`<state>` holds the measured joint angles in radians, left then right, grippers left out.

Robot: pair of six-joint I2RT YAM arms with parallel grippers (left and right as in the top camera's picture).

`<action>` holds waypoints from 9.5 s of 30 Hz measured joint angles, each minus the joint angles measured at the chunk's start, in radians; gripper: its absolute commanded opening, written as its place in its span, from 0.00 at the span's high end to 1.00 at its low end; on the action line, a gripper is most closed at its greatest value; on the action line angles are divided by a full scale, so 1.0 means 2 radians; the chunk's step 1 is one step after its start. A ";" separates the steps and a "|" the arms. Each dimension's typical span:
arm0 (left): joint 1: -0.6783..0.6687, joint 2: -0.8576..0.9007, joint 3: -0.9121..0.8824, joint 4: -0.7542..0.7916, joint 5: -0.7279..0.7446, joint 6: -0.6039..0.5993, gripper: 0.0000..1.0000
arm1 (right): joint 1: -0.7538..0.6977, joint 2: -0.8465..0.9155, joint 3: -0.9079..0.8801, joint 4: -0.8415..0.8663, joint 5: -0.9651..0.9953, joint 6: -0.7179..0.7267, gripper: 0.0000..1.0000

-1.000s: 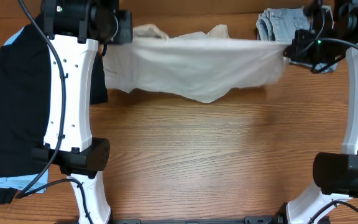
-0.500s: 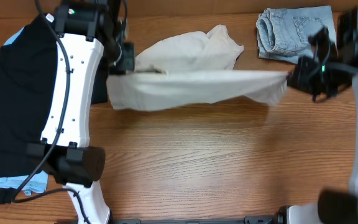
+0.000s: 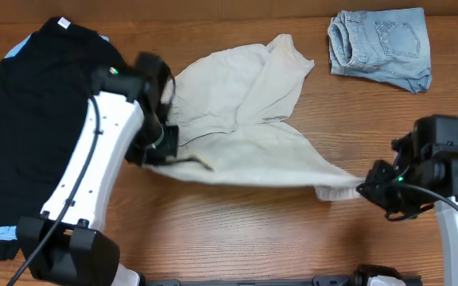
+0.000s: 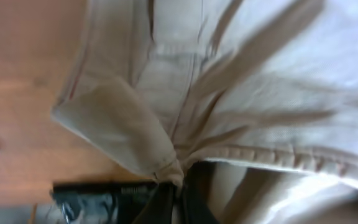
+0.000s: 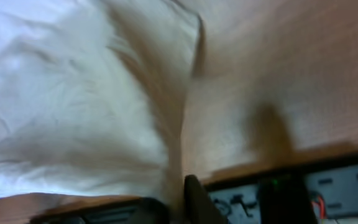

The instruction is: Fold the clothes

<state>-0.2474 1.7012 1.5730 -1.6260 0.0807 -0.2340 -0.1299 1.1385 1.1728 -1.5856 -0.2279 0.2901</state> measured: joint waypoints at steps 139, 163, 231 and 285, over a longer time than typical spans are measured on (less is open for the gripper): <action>0.046 0.222 0.312 0.196 -0.113 0.039 0.96 | 0.135 0.513 0.206 0.576 0.034 0.051 0.96; 0.075 0.217 0.227 0.093 -0.122 0.036 0.96 | 0.131 0.337 0.063 0.220 -0.005 -0.018 0.58; 0.075 0.216 0.374 0.092 -0.083 0.029 0.96 | 0.336 0.397 0.194 0.242 0.001 -0.061 0.29; 0.075 0.216 0.371 0.208 -0.085 0.029 0.96 | 0.017 0.500 0.358 0.374 -0.169 -0.155 0.92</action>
<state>-0.0982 2.1338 2.3154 -1.2102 -0.0891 -0.1764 -0.0963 2.1380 1.8893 -0.8375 -0.5659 -0.0196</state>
